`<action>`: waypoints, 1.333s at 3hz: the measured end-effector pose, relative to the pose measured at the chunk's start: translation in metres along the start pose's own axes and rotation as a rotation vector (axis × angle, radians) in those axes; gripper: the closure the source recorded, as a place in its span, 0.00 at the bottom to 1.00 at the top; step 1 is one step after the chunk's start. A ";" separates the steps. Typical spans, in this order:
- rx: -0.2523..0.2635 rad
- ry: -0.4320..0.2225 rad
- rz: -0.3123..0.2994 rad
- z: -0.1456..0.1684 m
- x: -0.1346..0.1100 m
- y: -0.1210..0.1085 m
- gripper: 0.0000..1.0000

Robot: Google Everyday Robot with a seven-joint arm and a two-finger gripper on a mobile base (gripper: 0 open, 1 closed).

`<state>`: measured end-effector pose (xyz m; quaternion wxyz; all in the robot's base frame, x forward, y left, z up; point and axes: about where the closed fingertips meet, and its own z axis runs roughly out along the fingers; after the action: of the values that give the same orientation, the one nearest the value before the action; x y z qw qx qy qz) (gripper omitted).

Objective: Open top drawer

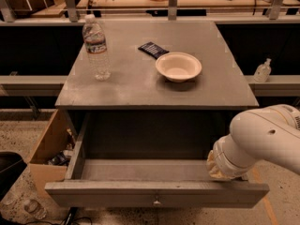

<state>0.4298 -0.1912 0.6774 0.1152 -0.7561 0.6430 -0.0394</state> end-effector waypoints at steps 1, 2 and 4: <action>-0.088 0.011 -0.014 -0.012 -0.018 0.035 1.00; -0.133 0.016 -0.023 -0.018 -0.027 0.052 1.00; -0.127 0.021 -0.023 -0.021 -0.027 0.052 0.58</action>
Offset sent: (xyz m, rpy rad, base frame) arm -0.1318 0.0389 0.0191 -0.0877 0.2897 0.0783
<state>0.3704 -0.1754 0.6884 0.0595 -0.7689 0.6365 -0.0079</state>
